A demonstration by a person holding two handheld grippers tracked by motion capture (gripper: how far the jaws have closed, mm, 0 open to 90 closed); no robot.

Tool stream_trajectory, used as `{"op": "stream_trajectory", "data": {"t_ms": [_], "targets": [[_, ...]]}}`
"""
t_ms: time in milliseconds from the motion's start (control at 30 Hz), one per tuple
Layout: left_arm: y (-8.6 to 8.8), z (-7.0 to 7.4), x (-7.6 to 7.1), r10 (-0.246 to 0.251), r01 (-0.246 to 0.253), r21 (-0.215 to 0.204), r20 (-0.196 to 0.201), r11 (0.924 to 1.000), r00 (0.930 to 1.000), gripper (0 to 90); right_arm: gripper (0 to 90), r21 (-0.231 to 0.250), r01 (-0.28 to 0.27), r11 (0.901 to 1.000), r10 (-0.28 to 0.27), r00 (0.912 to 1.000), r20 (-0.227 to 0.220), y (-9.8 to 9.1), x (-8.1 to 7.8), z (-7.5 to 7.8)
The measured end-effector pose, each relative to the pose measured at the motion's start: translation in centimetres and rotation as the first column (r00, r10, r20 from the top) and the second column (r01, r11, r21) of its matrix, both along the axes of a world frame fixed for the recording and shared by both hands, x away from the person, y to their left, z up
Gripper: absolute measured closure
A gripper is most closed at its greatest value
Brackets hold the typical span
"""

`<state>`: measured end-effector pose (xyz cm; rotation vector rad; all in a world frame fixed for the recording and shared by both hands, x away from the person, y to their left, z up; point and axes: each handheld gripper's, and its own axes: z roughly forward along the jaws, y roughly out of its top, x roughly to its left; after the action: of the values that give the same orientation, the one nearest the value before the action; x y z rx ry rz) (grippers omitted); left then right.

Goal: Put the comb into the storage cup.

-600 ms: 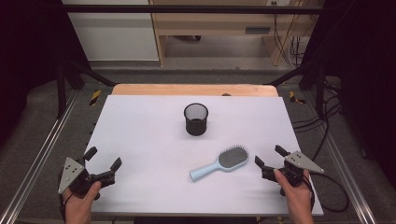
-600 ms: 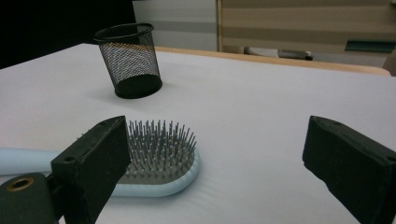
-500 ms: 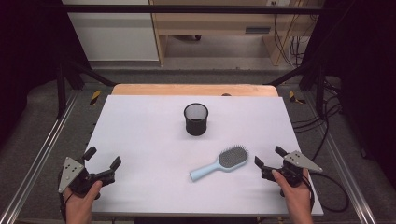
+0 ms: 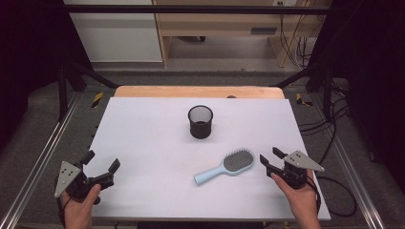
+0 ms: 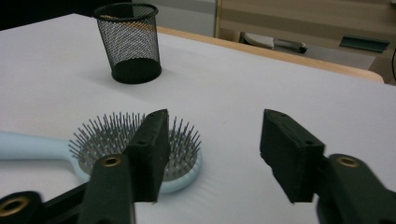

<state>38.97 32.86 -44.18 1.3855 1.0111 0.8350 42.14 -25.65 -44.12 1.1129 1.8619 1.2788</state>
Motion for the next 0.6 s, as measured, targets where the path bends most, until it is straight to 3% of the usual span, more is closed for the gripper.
{"op": "stream_trajectory", "data": {"t_ms": [100, 333, 367, 600], "targets": [[-0.2, 0.0, 0.0, -0.008, 0.008, 0.004, -0.002, 1.0, 1.0, 1.7, 59.9, -0.011, -0.007, 0.9999, 0.007, 1.0, -0.004, 0.0, 0.7, 0.9], [-0.3, 0.0, 0.0, -0.013, 0.013, 0.016, 0.001, 0.9998, 0.9999, 1.6, 72.1, -0.029, -0.007, 0.9996, 0.006, 0.9997, -0.022, 0.1, 1.9, 1.9], [-0.3, 0.0, 0.0, -0.012, 0.012, 0.016, 0.0, 0.9998, 0.9999, 1.7, 76.9, -0.029, -0.006, 0.9995, 0.005, 0.9994, -0.035, 0.1, 2.4, 2.2], [-0.2, 0.0, 0.0, -0.008, 0.008, 0.018, -0.005, 0.9998, 1.0, 1.9, 87.3, -0.031, 0.003, 0.9995, -0.006, 0.9944, -0.106, 0.4, 3.8, 1.9]]}}
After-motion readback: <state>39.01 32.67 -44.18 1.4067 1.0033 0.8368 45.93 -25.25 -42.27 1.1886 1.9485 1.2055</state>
